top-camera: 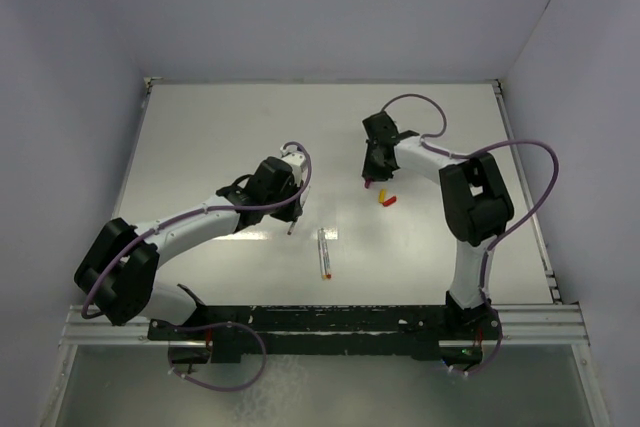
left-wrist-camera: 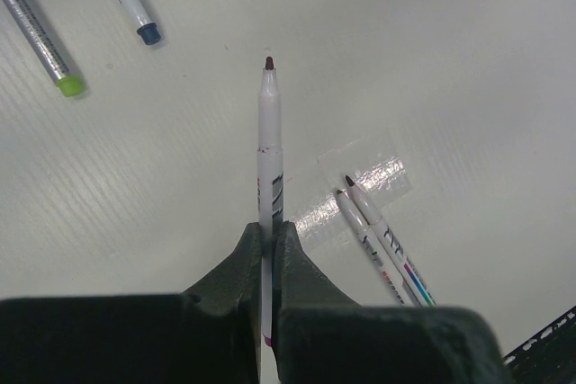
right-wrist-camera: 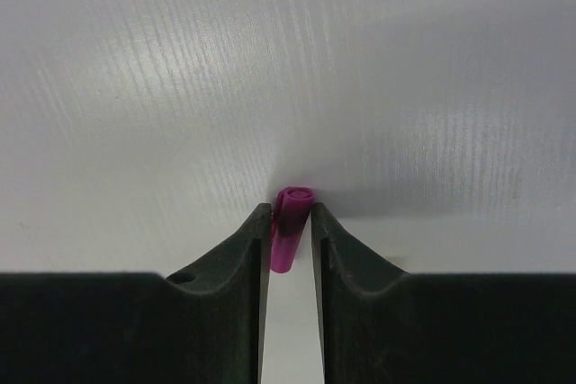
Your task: Insert the pens into the pen caps
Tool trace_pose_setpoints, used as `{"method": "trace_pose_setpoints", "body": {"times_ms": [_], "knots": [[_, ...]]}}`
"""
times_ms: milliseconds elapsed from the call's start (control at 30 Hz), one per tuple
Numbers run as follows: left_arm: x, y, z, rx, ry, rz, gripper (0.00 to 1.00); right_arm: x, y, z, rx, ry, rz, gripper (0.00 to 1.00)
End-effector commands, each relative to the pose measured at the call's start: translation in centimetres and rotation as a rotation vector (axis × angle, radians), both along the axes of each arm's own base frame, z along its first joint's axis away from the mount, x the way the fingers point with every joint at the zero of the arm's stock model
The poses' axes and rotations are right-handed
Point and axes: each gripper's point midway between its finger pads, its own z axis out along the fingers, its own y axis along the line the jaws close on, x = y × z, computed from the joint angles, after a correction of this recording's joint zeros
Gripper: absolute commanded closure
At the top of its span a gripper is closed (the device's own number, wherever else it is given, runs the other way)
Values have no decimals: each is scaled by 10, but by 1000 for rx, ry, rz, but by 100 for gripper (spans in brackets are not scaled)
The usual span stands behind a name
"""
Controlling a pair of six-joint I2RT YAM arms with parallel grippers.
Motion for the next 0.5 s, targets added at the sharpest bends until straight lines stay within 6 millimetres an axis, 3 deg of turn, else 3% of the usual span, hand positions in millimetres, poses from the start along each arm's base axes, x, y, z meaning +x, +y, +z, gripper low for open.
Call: {"method": "trace_pose_setpoints", "body": {"times_ms": [0,233,300,367,467], "knots": [[5,-3,8,-27,-21,4,100,-73,-38,-77,-207,319,57,75],[5,-5,9,-36,-19,7,100,-89,-43,-87,-264,371,89,79],[5,-5,9,-35,-19,5,100,-92,-44,-89,-267,378,96,86],[6,-5,10,-36,-22,3,100,-93,-43,-90,-263,381,101,98],[6,-5,9,-34,-18,2,100,-93,-41,-90,-252,379,107,100]]}}
